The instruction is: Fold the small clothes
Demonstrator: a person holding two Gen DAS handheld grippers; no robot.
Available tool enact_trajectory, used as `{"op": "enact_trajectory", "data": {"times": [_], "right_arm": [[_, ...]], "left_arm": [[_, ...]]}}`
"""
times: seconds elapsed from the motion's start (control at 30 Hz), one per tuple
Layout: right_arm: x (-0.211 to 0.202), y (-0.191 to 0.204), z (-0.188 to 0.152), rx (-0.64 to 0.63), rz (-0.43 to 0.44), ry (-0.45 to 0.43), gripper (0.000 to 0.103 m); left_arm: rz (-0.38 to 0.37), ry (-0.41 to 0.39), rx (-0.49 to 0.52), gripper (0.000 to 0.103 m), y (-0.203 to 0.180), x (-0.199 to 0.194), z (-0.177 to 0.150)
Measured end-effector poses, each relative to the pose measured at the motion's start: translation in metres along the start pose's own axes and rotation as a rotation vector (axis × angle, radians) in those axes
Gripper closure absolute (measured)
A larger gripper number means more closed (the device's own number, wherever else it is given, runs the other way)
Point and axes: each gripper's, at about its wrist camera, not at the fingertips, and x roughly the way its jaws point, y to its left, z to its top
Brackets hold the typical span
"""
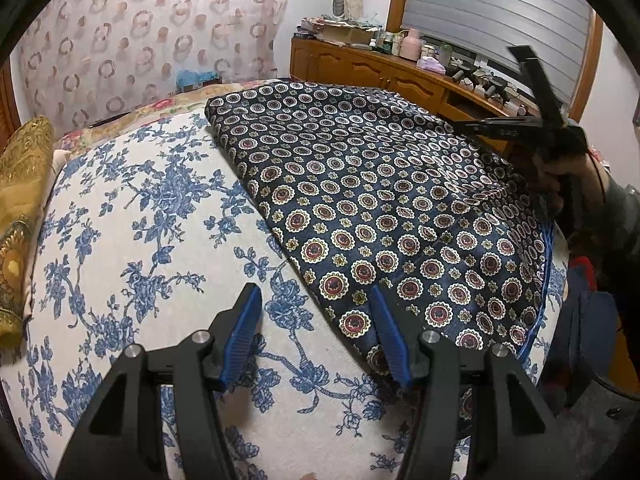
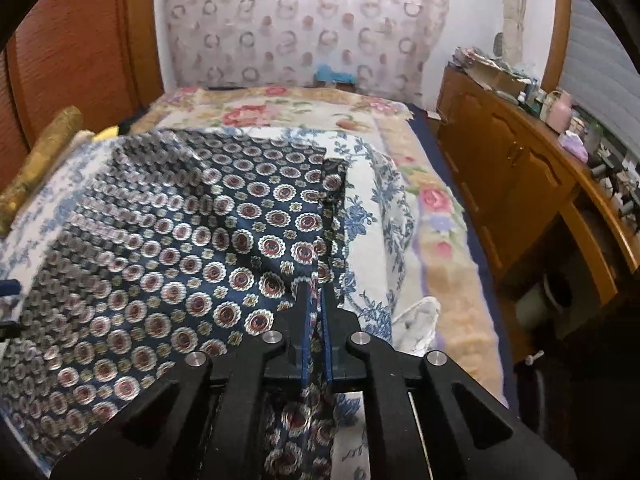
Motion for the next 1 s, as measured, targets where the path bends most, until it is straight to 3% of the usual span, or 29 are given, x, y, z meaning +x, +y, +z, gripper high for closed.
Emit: {"op": "enact_trajectory", "data": {"times": [0.17, 0.27, 0.3, 0.5, 0.73, 0.9, 0.93, 1.0], "right_arm": [[-0.018, 0.005, -0.013, -0.004, 0.007, -0.006, 0.076], [-0.027, 0.013, -0.025, -0.006, 0.035, -0.008, 0.05], [-0.028, 0.015, -0.028, -0.008, 0.039, -0.007, 0.046], [-0.043, 0.038, -0.052, -0.039, 0.069, -0.007, 0.041], [-0.055, 0.061, -0.075, -0.066, 0.124, 0.0, 0.038], [-0.063, 0.077, -0.082, -0.1, 0.137, 0.003, 0.034], [-0.064, 0.079, -0.083, -0.104, 0.14, 0.001, 0.034], [-0.072, 0.085, -0.086, -0.119, 0.141, -0.009, 0.034]], "left_arm": [[0.003, 0.011, -0.01, 0.047, 0.0, 0.002, -0.001], [0.004, 0.013, -0.012, 0.047, 0.001, 0.003, -0.001], [0.005, 0.012, -0.015, 0.047, 0.001, 0.003, 0.0], [-0.001, 0.011, -0.026, 0.047, 0.002, 0.001, -0.001], [-0.062, 0.015, -0.029, 0.048, 0.0, -0.001, -0.001], [-0.121, 0.027, -0.036, 0.075, -0.004, -0.001, -0.001], [-0.127, 0.029, -0.037, 0.077, -0.005, 0.0, -0.001], [-0.134, 0.033, -0.036, 0.094, -0.006, 0.0, -0.001]]}}
